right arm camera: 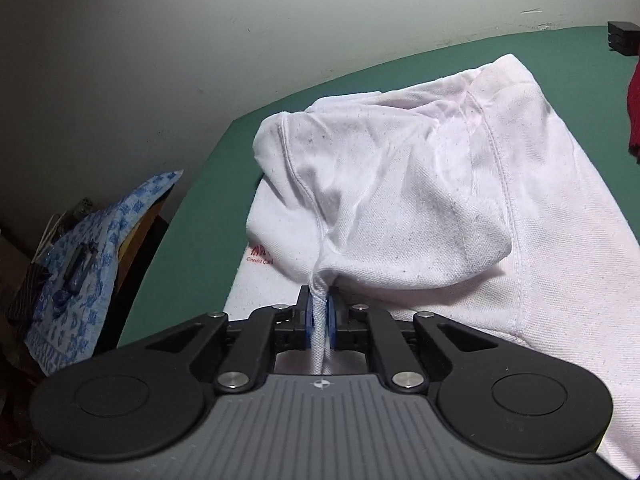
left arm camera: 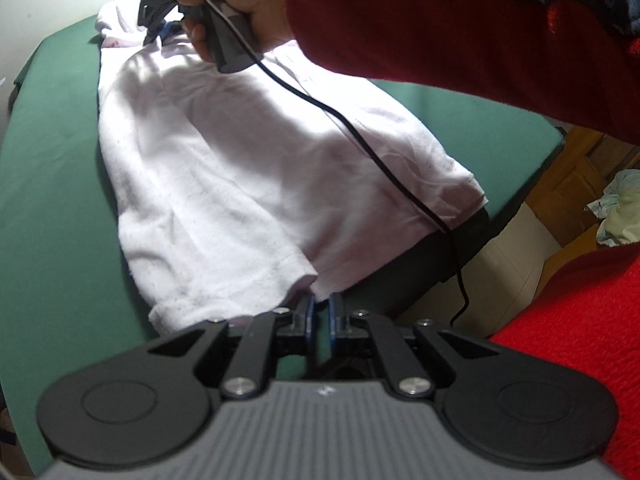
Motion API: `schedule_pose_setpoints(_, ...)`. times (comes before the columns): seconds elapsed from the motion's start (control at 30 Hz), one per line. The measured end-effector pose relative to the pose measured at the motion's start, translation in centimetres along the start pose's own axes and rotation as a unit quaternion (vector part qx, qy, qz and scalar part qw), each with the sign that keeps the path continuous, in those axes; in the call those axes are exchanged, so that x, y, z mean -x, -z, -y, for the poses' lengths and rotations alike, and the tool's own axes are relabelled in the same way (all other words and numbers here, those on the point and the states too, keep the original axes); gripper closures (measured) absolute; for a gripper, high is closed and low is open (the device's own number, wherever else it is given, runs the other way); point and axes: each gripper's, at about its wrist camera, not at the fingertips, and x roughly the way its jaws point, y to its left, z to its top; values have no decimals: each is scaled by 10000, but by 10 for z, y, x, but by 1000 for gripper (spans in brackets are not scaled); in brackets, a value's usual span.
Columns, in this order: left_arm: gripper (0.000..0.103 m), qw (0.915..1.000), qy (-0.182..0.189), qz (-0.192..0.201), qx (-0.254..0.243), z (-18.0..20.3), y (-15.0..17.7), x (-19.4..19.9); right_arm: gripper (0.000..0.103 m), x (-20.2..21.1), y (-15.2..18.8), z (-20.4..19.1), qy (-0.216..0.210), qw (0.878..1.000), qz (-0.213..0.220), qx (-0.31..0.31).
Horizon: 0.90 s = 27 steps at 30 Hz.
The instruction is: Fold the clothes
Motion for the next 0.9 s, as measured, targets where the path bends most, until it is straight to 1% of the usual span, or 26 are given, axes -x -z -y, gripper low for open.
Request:
schedule_pose_setpoints(0.03, 100, 10000, -79, 36, -17, 0, 0, 3, 83, 6, 1, 1, 86, 10000, 6, 5)
schedule_pose_setpoints(0.07, 100, 9998, -161, 76, -32, 1, 0, 6, 75, 15, 2, 2, 107, 9999, 16, -1)
schedule_pose_setpoints(0.1, 100, 9996, -250, 149, -35, 0, 1, 12, 59, 28, 6, 5, 18, 10000, 32, -26)
schedule_pose_setpoints(0.13, 100, 9991, -345, 244, -21, -1, 3, 21, 57, 43, 11, 9, -180, 9998, -1, -50)
schedule_pose_setpoints(0.17, 94, 9986, -416, 335, 41, -4, 7, 30, 57, 59, 19, 14, -562, 9983, -116, -70)
schedule_pose_setpoints(0.2, 82, 9979, -485, 426, 107, -7, 11, 38, 57, 76, 27, 20, -944, 9952, -230, -90)
schedule_pose_setpoints(0.23, 77, 9970, -563, 485, 200, -11, 15, 47, 58, 92, 37, 25, -1268, 9913, -354, -84)
schedule_pose_setpoints(0.27, 74, 9963, -640, 512, 268, -14, 21, 53, 58, 109, 50, 29, -1499, 9875, -494, -32)
schedule_pose_setpoints(0.3, 74, 9952, -763, 530, 304, -17, 26, 58, 59, 125, 64, 33, -1678, 9838, -627, 66)
schedule_pose_setpoints(0.33, 74, 9938, -933, 512, 317, -20, 31, 61, 59, 139, 79, 34, -1770, 9810, -751, 241)
schedule_pose_setpoints(0.37, 74, 9931, -1035, 461, 317, -22, 34, 62, 59, 152, 94, 35, -1812, 9786, -866, 445)
schedule_pose_setpoints(0.47, 75, 9923, -1188, 271, 213, -30, 37, 55, 59, 183, 137, 28, -1674, 9716, -1169, 1195)
schedule_pose_setpoints(0.5, 75, 9914, -1288, 213, 63, -29, 36, 50, 59, 191, 148, 25, -1678, 9681, -1256, 1372)
schedule_pose_setpoints(0.57, 74, 9869, -1571, 268, -265, -28, 34, 43, 59, 199, 160, 20, -1861, 9614, -1388, 1478)
schedule_pose_setpoints(0.6, 74, 9852, -1653, 282, -349, -29, 32, 38, 60, 203, 167, 18, -1952, 9578, -1453, 1531)
schedule_pose_setpoints(0.67, 74, 9869, -1560, 233, -340, -37, 28, 29, 59, 209, 178, 13, -2126, 9515, -1582, 1563)
schedule_pose_setpoints(0.73, 75, 9900, -1383, 170, -214, -46, 23, 25, 59, 204, 185, 6, -2171, 9523, -1638, 1385)
schedule_pose_setpoints(0.77, 78, 9917, -1267, 157, -132, -50, 20, 25, 59, 201, 188, 3, -2171, 9530, -1650, 1321)
schedule_pose_setpoints(0.8, 87, 9932, -1151, 145, -50, -53, 17, 25, 59, 197, 191, 0, -2170, 9537, -1662, 1257)
schedule_pose_setpoints(0.87, 95, 9932, -1146, 211, 70, -54, 14, 24, 59, 191, 194, -4, -2141, 9560, -1658, 1127)
schedule_pose_setpoints(0.9, 99, 9923, -1217, 228, 31, -53, 14, 24, 62, 188, 194, -5, -2117, 9577, -1641, 1051)
